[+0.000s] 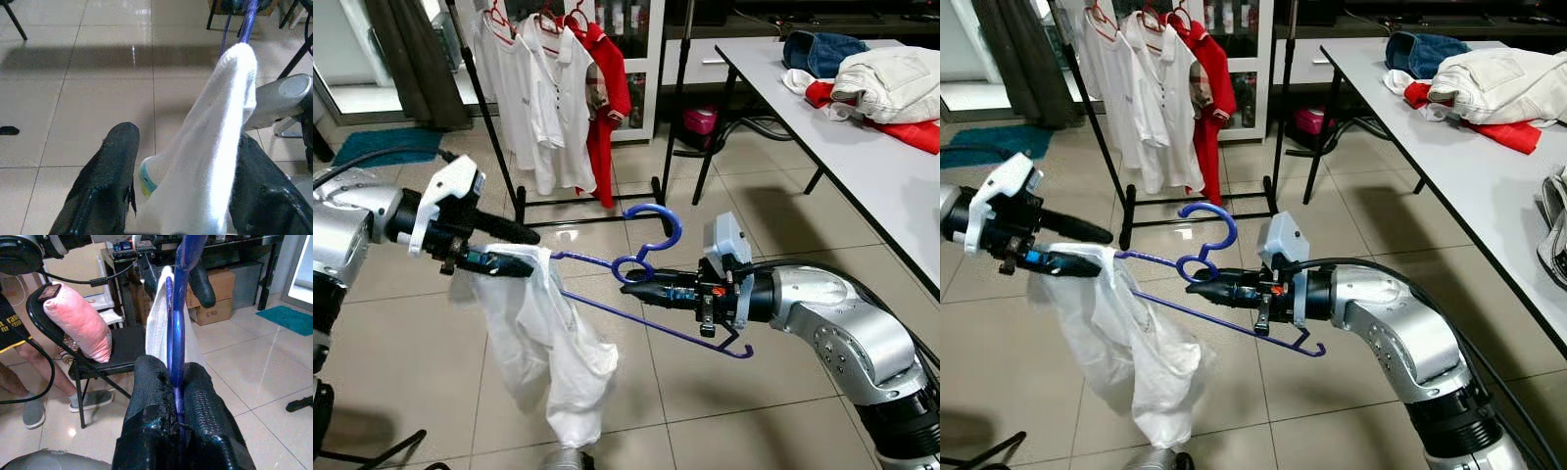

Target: Hang hanger

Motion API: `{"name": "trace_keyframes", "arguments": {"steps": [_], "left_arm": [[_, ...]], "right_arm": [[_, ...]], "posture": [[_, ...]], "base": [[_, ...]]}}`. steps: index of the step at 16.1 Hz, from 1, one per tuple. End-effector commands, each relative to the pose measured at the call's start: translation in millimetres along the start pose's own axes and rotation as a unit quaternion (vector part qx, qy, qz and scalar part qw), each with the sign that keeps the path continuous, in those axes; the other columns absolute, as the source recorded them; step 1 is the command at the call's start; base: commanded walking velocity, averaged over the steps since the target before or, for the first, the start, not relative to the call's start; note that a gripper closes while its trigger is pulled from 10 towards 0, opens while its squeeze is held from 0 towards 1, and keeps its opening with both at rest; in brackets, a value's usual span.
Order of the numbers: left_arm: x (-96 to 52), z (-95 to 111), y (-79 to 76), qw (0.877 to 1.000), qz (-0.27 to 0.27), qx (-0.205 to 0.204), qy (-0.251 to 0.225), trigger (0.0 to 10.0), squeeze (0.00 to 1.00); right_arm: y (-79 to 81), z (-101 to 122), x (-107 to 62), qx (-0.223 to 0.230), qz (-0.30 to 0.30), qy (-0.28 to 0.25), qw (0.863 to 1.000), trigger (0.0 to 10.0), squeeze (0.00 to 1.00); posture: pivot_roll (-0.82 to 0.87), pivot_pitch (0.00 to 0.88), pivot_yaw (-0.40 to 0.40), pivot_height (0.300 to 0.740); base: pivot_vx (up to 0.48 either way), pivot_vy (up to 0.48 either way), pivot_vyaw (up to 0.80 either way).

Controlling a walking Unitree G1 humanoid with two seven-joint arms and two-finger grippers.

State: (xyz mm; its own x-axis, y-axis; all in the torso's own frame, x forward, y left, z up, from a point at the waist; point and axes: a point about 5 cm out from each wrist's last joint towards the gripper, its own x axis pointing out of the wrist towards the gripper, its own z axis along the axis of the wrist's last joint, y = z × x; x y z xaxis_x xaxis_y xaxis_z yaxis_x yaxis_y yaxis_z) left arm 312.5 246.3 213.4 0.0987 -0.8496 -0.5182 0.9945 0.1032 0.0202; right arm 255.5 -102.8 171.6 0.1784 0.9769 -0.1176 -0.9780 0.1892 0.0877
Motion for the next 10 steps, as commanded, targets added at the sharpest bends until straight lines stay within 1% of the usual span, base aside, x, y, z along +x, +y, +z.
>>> {"name": "trace_keyframes", "arguments": {"steps": [1, 4, 6, 7, 10], "left_arm": [[-1.6, 3.3, 1.0, 1.000, -0.003, 0.010, 0.012, 0.0, 0.00], [3.6, 6.6, 2.5, 1.000, -0.014, 0.015, 0.005, 0.0, 0.00], [7.3, 14.7, 4.2, 1.000, -0.021, 0.021, -0.001, 0.0, 0.00], [9.1, 21.3, 4.7, 0.999, -0.025, 0.023, -0.011, 0.0, 0.00], [10.6, 23.9, 6.0, 0.999, -0.026, 0.021, -0.015, 0.0, 0.00]], "right_arm": [[0.1, 11.4, 2.9, -0.026, 0.014, -0.013, 0.999, 10.0, 0.00], [-1.4, 12.8, 2.9, -0.029, 0.017, -0.013, 0.999, 10.0, 0.00], [-3.9, 14.2, 1.6, -0.030, 0.017, -0.012, 0.999, 10.0, 0.00], [-4.9, 14.5, 1.5, -0.031, 0.017, -0.010, 0.999, 10.0, 0.00], [-7.1, 16.0, 2.2, -0.033, 0.018, -0.010, 0.999, 10.0, 0.00]], "posture": [[-0.03, 0.000, 0.066, 0.740], [-0.03, 0.000, 0.071, 0.740], [-0.03, 0.000, 0.071, 0.740], [-0.03, 0.000, 0.071, 0.740], [-0.03, 0.000, 0.070, 0.740]], "base": [[0.000, 0.000, 0.00], [0.000, 0.000, 0.00], [0.000, 0.000, 0.00], [0.000, 0.000, 0.00], [0.000, 0.000, 0.00]]}}
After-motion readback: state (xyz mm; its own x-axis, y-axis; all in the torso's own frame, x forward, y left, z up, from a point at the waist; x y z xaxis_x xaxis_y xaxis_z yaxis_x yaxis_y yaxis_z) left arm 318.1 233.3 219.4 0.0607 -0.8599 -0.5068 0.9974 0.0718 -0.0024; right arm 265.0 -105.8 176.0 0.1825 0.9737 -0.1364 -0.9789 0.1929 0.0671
